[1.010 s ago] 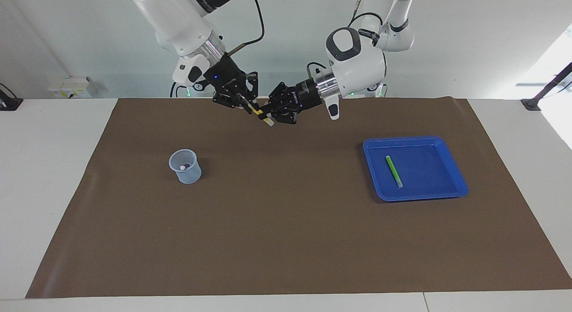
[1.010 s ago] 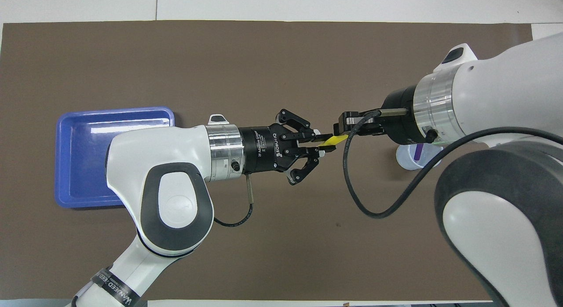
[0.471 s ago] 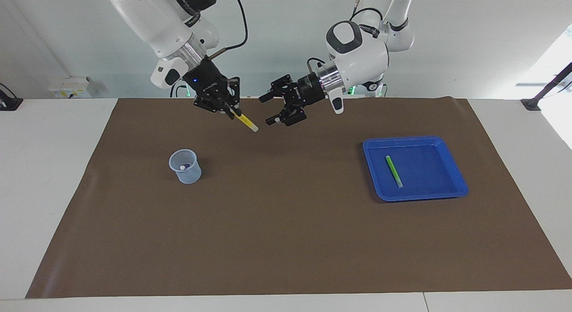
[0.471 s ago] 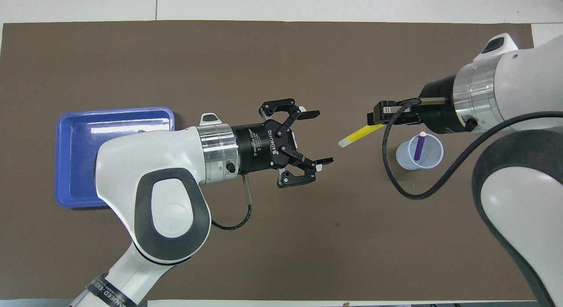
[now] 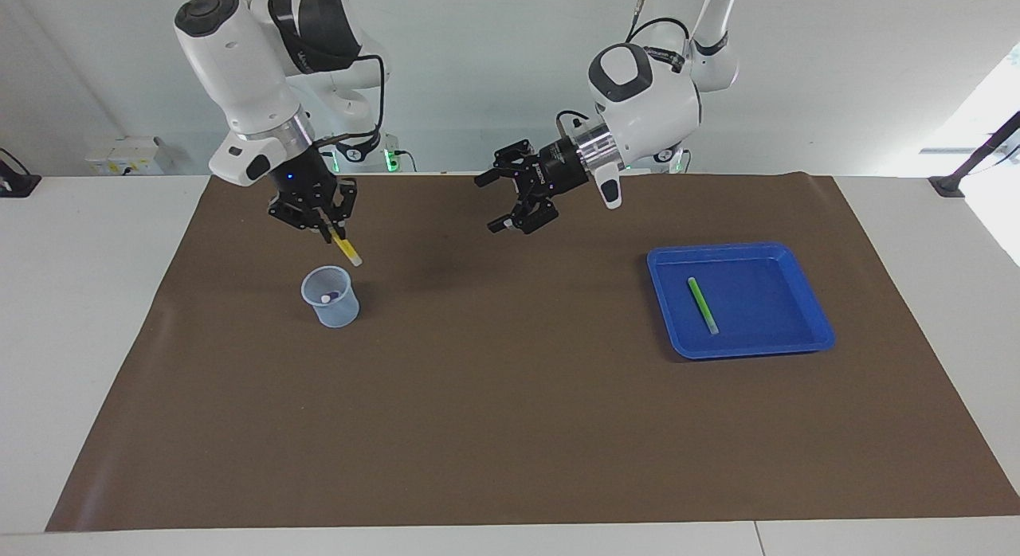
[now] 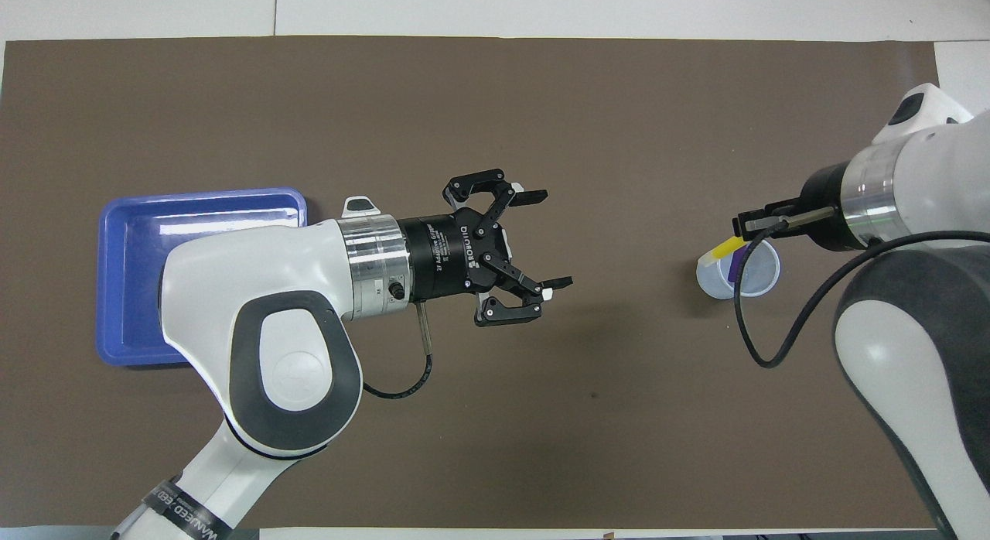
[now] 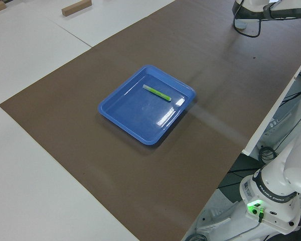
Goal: Transfer and insert pens with both arms
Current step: 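Insert the yellow pen into the cup while the left gripper returns to tray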
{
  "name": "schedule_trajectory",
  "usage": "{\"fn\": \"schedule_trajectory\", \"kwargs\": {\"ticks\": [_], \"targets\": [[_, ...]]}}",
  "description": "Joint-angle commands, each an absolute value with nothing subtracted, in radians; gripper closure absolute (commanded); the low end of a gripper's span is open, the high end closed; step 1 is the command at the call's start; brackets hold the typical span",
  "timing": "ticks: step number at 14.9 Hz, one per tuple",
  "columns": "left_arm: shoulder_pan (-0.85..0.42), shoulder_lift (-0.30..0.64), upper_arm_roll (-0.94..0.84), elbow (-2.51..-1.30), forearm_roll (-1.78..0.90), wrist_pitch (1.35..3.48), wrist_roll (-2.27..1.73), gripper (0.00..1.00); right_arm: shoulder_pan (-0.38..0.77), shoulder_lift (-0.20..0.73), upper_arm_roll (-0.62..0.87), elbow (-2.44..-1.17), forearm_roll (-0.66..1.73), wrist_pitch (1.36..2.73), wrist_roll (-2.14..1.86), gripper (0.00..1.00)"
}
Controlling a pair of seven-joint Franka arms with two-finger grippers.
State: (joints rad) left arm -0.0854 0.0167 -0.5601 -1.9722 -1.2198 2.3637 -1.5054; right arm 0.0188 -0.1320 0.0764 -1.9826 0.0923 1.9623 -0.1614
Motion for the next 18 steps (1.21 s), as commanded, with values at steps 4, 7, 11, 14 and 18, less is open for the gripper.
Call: {"fn": "schedule_trajectory", "kwargs": {"ticks": [4, 7, 11, 14, 18], "targets": [[0.058, -0.029, -0.552, -1.997, -0.686, 2.054, -1.502, 0.00, 0.006, -0.229, 0.015, -2.209, 0.040, 2.161, -0.305, 1.00], [0.127, -0.028, -0.552, -1.979, -0.450, 1.973, -1.410, 0.00, 0.006, -0.219, 0.003, -2.253, 0.038, 2.236, -0.321, 1.00], [0.300, -0.029, -0.551, -1.979, -0.414, 1.867, -0.975, 0.00, 0.006, -0.172, 0.003, -2.266, 0.040, 2.282, -0.321, 1.00], [0.360, -0.020, -0.551, -1.980, -0.292, 1.868, -0.714, 0.00, 0.006, -0.131, 0.003, -2.270, 0.040, 2.322, -0.318, 1.00], [0.448, 0.026, -0.552, -1.994, -0.174, 1.920, -0.348, 0.00, 0.006, -0.104, 0.003, -2.269, 0.044, 2.327, -0.313, 0.82]]}}
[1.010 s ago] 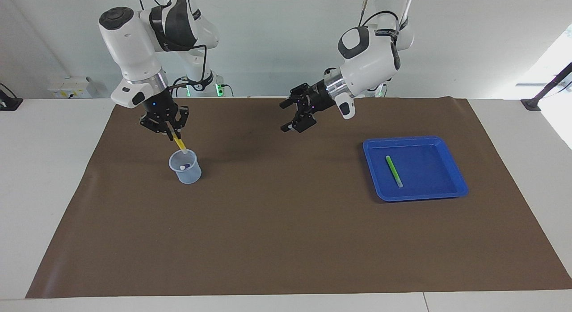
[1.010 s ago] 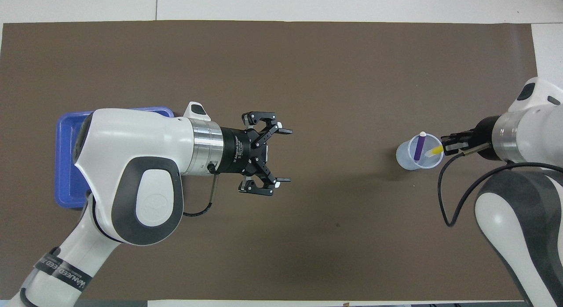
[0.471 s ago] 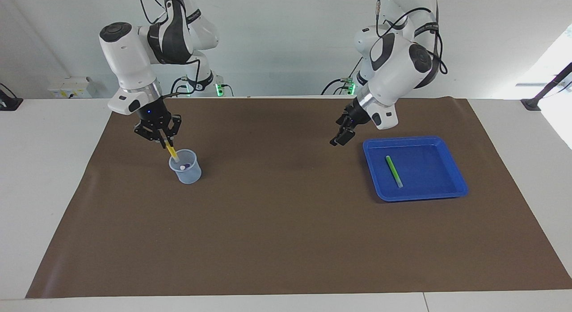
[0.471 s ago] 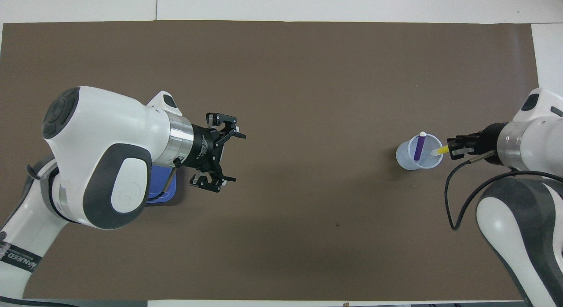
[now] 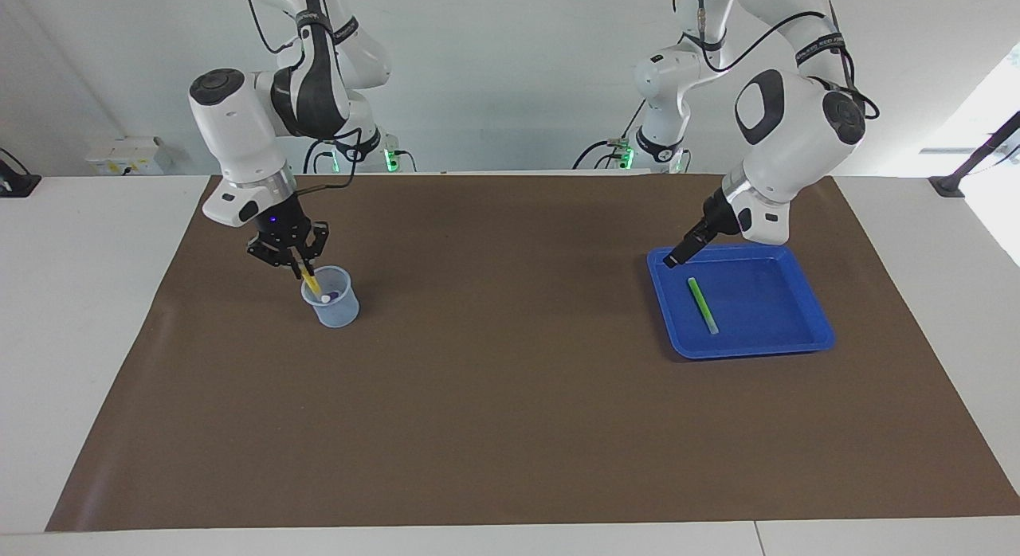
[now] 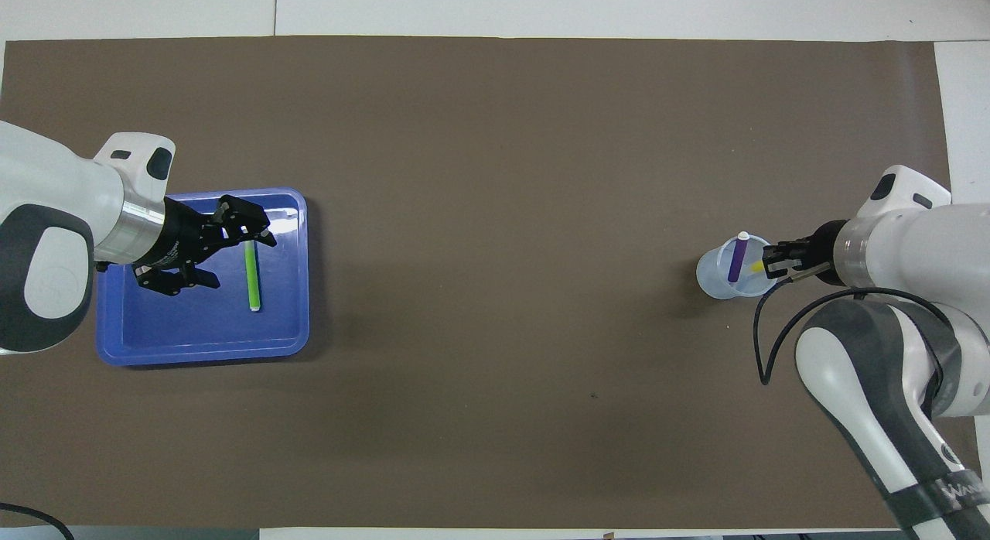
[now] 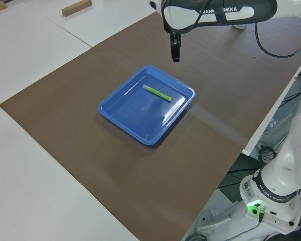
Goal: Transfer and insert pens with both arms
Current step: 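Insert the yellow pen into the cup while the left gripper returns to tray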
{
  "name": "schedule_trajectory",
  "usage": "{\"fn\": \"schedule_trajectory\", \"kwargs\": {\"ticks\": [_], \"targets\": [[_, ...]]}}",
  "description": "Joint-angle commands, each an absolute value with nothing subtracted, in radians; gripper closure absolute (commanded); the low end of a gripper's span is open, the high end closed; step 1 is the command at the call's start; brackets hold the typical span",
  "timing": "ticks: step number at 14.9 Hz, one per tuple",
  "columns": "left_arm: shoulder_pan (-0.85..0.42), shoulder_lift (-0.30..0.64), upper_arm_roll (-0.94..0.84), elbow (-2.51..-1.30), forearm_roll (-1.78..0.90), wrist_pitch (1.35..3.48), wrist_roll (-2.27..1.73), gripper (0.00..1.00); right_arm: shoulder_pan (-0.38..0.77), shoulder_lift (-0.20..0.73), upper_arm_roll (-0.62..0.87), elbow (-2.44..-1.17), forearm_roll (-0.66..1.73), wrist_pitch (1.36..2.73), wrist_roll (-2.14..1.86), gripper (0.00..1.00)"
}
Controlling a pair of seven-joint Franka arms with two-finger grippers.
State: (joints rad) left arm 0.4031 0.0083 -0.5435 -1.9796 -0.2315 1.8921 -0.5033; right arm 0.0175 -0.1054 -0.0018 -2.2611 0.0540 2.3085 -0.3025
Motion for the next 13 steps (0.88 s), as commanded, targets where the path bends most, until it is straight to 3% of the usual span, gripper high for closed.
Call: {"fn": "schedule_trajectory", "kwargs": {"ticks": [1, 2, 5, 7, 11, 13], "targets": [[0.449, 0.038, -0.552, -1.999, -0.134, 1.939, -0.266, 0.00, 0.006, -0.104, 0.003, -2.264, 0.049, 2.327, -0.307, 0.43], [0.442, 0.058, -0.552, -2.006, -0.097, 1.971, -0.215, 0.00, 0.006, -0.101, 0.003, -2.260, 0.054, 2.327, -0.305, 0.22], [0.433, 0.127, -0.554, -2.040, 0.044, 2.084, -0.147, 0.00, 0.005, -0.087, 0.002, -2.226, 0.055, 2.321, -0.305, 0.16], [0.433, 0.159, -0.554, -2.069, 0.083, 2.153, -0.091, 0.00, 0.005, -0.089, 0.002, -2.198, 0.055, 2.318, -0.298, 0.00], [0.433, 0.216, -0.552, -2.089, 0.118, 2.235, -0.087, 0.00, 0.006, -0.104, -0.003, -2.134, 0.055, 2.277, -0.259, 0.00], [0.431, 0.241, -0.552, -2.089, 0.141, 2.252, -0.087, 0.00, 0.005, -0.100, -0.009, -2.048, 0.049, 2.167, -0.224, 0.00]]}}
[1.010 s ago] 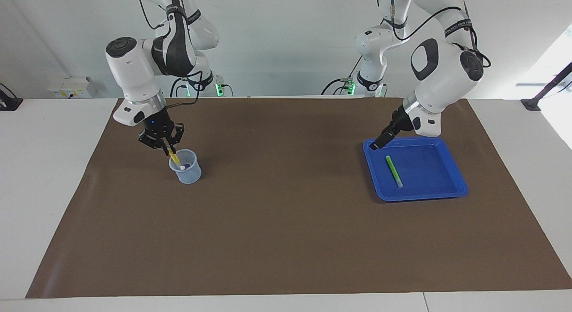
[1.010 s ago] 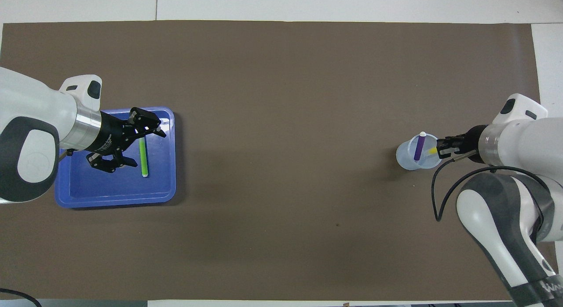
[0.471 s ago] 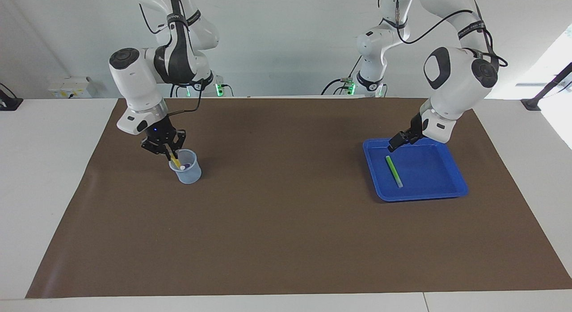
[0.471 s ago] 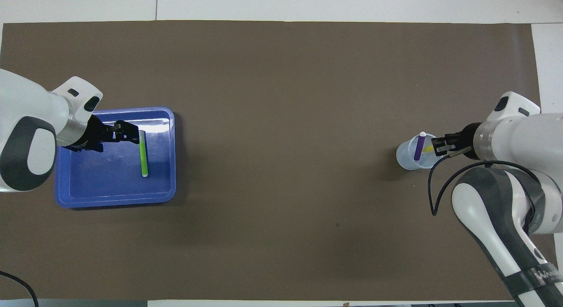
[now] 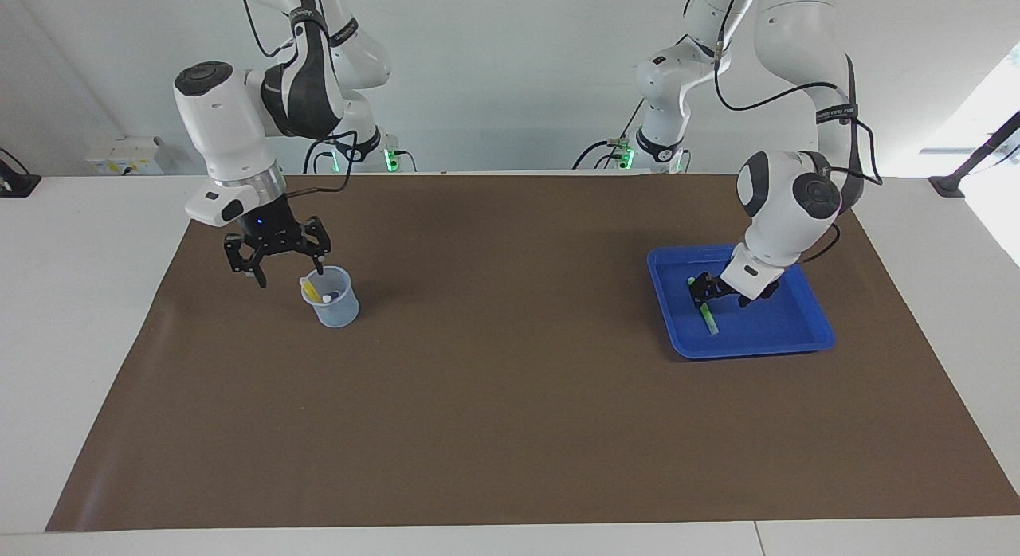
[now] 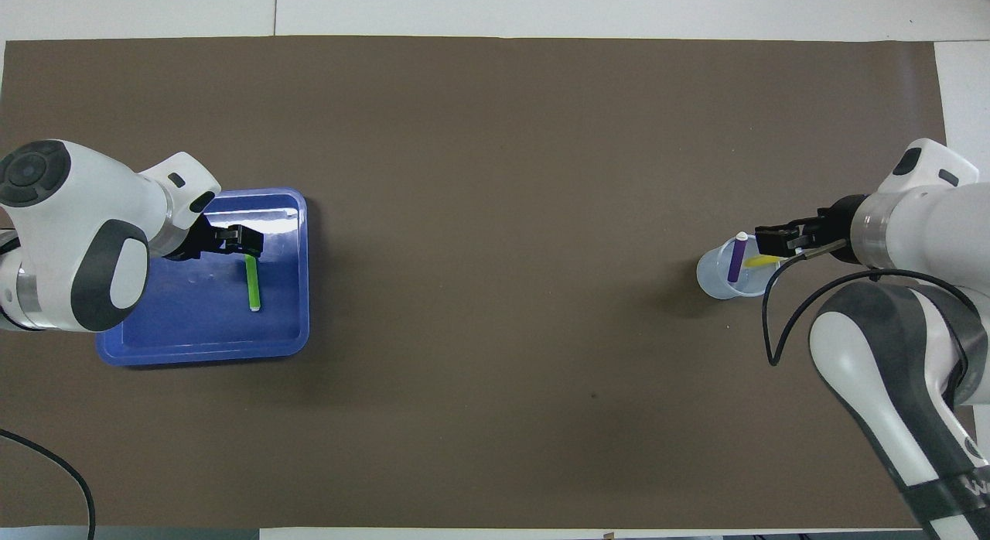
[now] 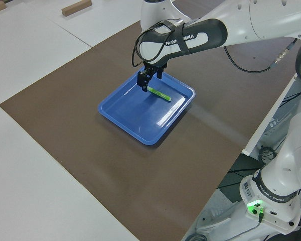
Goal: Transfer and insert pens with both arms
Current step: 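Insert the yellow pen into the cup while the left gripper returns to tray, then grasp the green pen with the left gripper and lift it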
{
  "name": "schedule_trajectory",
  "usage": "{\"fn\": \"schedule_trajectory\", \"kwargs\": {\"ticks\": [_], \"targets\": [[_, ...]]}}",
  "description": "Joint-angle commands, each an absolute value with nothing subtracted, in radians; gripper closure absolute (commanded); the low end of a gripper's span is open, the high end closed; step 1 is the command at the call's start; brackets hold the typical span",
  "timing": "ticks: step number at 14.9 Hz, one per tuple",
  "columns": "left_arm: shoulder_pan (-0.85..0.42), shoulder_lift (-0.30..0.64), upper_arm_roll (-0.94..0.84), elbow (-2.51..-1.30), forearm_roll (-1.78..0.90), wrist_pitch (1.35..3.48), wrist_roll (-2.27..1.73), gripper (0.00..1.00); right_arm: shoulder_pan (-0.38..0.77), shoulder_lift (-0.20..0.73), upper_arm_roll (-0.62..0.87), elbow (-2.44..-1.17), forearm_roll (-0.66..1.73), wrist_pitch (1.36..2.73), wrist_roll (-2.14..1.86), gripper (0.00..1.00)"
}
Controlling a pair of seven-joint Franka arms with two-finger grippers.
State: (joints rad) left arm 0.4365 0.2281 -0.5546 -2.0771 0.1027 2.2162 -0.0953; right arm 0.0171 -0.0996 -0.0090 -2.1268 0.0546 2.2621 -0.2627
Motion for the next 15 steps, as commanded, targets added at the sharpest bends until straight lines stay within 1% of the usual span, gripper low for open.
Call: {"fn": "schedule_trajectory", "kwargs": {"ticks": [1, 3, 6, 8, 10, 11, 14, 15], "targets": [[0.426, 0.248, -0.552, -2.089, 0.167, 2.252, -0.087, 0.00, 0.005, -0.097, -0.012, -2.008, 0.038, 2.119, -0.197, 0.00], [0.419, 0.259, -0.554, -2.089, 0.186, 2.253, -0.087, 0.01, 0.003, -0.089, -0.014, -1.919, 0.026, 2.016, -0.151, 0.00], [0.419, 0.276, -0.552, -2.091, 0.187, 2.273, -0.087, 0.05, 0.003, -0.052, -0.009, -1.766, -0.049, 1.857, -0.077, 0.00], [0.419, 0.278, -0.552, -2.103, 0.187, 2.290, -0.087, 0.07, 0.009, -0.049, -0.009, -1.709, -0.054, 1.769, -0.019, 0.00], [0.419, 0.278, -0.552, -2.109, 0.187, 2.295, -0.086, 0.13, 0.015, -0.049, -0.005, -1.672, -0.067, 1.685, 0.012, 0.00], [0.419, 0.278, -0.552, -2.111, 0.187, 2.295, -0.087, 0.18, 0.015, -0.049, -0.002, -1.664, -0.067, 1.655, 0.040, 0.00], [0.419, 0.276, -0.552, -2.121, 0.187, 2.296, -0.087, 0.46, 0.017, -0.055, 0.002, -1.692, -0.049, 1.651, 0.052, 0.00], [0.419, 0.276, -0.552, -2.121, 0.187, 2.295, -0.087, 0.58, 0.017, -0.058, 0.002, -1.703, -0.049, 1.663, 0.055, 0.00]]}}
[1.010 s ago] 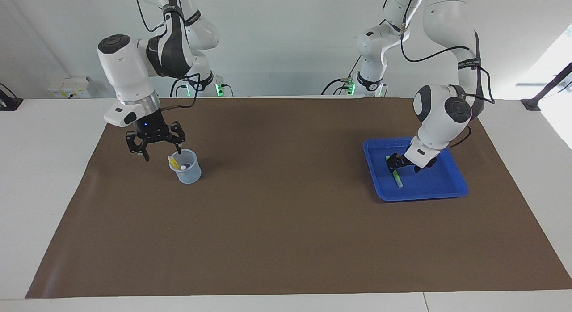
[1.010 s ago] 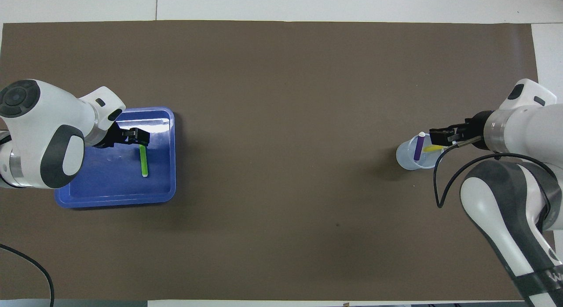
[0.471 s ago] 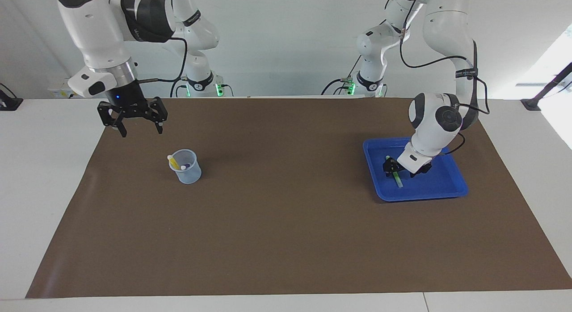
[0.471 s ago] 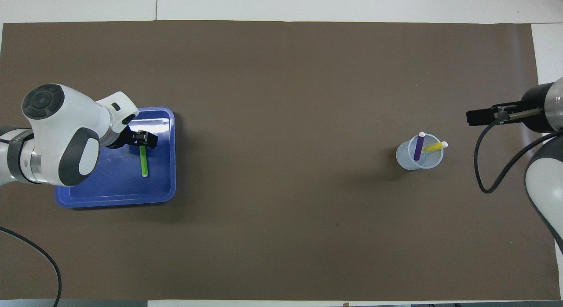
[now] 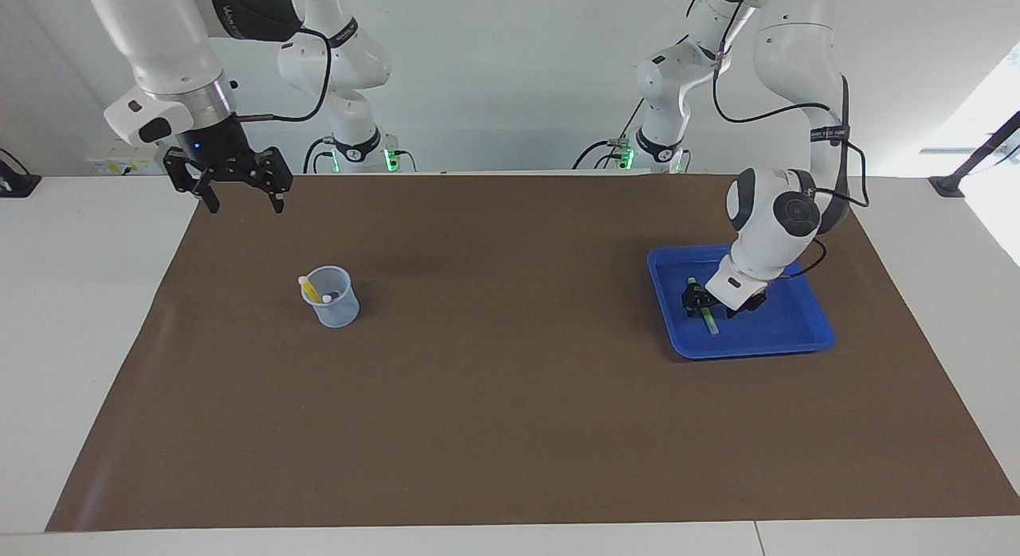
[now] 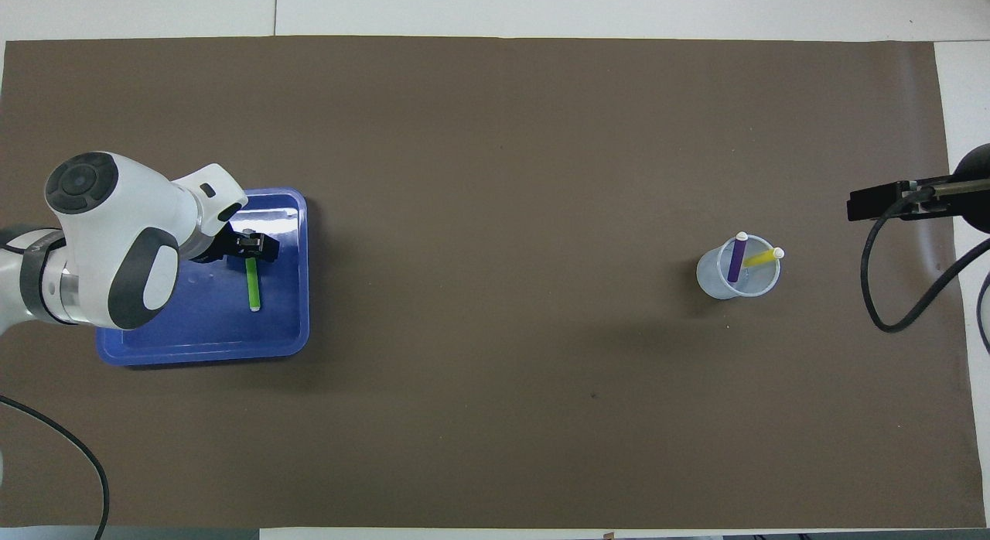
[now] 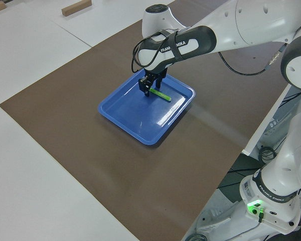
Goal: Transfer and insert pens with both arms
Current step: 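Grasp the green pen with the left gripper and lift it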
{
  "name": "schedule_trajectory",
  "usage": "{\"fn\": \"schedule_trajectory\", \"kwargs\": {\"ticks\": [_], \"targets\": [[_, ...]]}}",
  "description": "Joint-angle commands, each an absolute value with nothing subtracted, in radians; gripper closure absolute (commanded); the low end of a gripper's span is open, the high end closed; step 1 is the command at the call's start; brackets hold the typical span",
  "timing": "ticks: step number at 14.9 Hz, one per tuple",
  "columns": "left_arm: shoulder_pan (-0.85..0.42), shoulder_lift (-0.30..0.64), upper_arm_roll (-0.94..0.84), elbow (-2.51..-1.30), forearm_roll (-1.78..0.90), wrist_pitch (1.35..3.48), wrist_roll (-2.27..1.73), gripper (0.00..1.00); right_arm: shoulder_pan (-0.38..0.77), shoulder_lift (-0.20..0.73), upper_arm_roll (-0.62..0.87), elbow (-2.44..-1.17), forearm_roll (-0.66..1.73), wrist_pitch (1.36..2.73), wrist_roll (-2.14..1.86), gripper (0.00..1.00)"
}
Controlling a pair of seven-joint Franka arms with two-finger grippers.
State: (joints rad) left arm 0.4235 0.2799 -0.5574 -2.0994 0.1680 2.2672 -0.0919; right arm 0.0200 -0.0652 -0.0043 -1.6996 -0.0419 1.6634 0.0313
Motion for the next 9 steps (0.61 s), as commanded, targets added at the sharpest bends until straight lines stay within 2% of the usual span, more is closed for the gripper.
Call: {"fn": "schedule_trajectory", "kwargs": {"ticks": [1, 3, 4, 9], "targets": [[0.419, 0.275, -0.552, -2.121, 0.187, 2.295, -0.087, 0.70, 0.017, -0.063, 0.002, -1.722, -0.048, 1.692, 0.070, 0.00], [0.420, 0.275, -0.552, -2.121, 0.187, 2.293, -0.086, 0.95, 0.017, -0.069, 0.002, -1.734, -0.034, 1.712, 0.083, 0.00], [0.423, 0.275, -0.552, -2.121, 0.187, 2.293, -0.086, 1.00, 0.017, -0.068, 0.003, -1.727, -0.025, 1.710, 0.084, 0.00], [0.434, 0.276, -0.552, -2.105, 0.187, 2.278, -0.087, 1.00, 0.015, -0.064, 0.009, -1.714, -0.017, 1.688, 0.084, 0.00]]}}
